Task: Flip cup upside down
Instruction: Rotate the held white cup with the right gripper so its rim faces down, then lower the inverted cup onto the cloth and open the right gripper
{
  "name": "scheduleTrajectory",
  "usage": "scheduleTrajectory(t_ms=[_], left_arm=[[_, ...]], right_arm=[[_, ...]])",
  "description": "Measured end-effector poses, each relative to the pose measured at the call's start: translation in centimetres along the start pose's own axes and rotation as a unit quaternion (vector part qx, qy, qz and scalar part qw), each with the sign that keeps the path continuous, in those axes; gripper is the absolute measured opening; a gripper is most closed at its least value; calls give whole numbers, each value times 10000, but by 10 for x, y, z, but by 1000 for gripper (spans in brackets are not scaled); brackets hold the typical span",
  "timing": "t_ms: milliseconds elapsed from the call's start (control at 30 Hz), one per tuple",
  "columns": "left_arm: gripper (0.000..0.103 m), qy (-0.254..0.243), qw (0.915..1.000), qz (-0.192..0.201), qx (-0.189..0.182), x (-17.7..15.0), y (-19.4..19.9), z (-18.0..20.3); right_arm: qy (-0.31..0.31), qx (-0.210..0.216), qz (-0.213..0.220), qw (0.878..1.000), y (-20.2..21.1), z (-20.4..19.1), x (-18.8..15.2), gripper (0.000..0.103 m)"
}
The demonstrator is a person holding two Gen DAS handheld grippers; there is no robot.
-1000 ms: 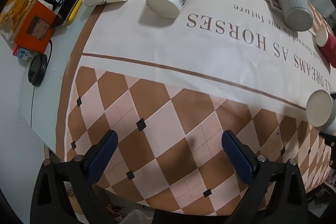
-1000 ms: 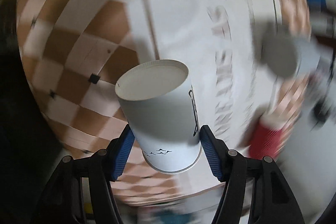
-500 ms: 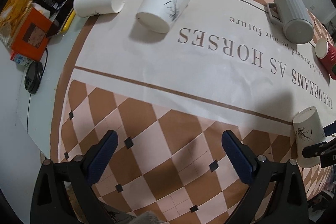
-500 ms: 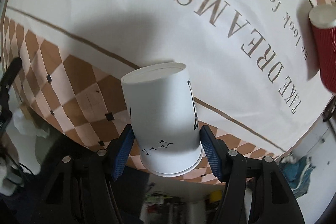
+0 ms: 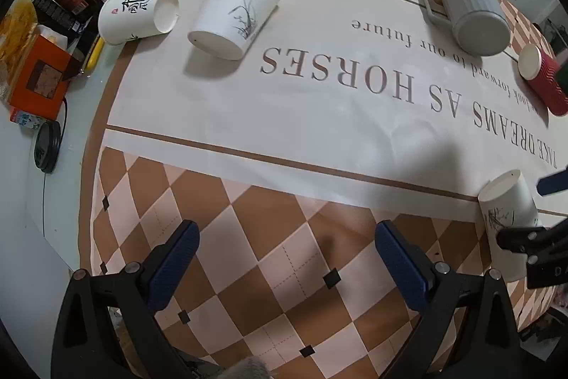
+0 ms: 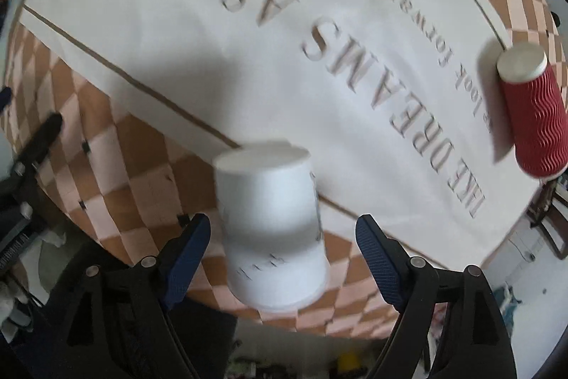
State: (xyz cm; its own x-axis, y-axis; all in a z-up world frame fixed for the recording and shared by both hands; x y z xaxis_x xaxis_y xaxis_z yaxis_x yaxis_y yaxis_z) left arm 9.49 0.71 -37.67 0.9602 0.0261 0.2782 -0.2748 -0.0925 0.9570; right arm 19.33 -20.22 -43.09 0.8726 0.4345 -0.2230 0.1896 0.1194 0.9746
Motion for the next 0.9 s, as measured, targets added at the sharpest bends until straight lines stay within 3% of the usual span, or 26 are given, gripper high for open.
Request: scheduleTrajectory(t_ms=[33, 67, 167, 267, 367, 533, 667, 800, 900], left_arm=[[101, -5, 10000, -15, 1, 0, 0, -1], [101, -1, 10000, -30, -8, -1, 0, 0], [101, 108, 9998, -61, -129, -2, -2, 0], [101, 284, 9989, -71, -357, 1, -5, 2], [101, 318, 9984, -129, -454, 5, -10, 8], [103, 119, 9990, -28, -422, 16, -15, 23], [103, -30, 9991, 58, -419, 24, -17, 38], [103, -185, 9990, 92, -384, 26, -17, 50], [103, -288, 9990, 102, -325, 24, -16, 56]], right_arm=[[-8, -23, 69, 10000, 0, 0, 2, 67], [-47, -9, 143, 9999, 1, 0, 3, 60], [-306, 153, 581, 9977, 14, 5, 7, 60], [-746, 374, 1502, 9851, 43, 18, 11, 60], [-1172, 450, 2475, 9607, 67, 34, 14, 60], [-1777, 335, 4052, 8962, 87, 55, 14, 60], [-2018, 292, 4681, 8598, 75, 62, 17, 60], [-2132, 184, 5021, 8379, 65, 61, 6, 60], [-2043, 76, 5103, 8353, 61, 52, 0, 60]])
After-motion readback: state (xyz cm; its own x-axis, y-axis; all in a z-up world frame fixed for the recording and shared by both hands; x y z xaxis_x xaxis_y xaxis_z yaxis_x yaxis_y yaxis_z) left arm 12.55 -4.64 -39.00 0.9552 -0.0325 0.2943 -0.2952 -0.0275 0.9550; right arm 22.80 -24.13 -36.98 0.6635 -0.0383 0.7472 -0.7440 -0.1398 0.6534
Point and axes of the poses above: each gripper's, at about its wrist camera, not at the fingertips, and y roughly against the way its jaws point, z to its right, x to its top, the point moved 5 cm from there along -y, roughly the way its jaws point, and after that the axes turned 8 degrees about z, right-handed, at the moved point
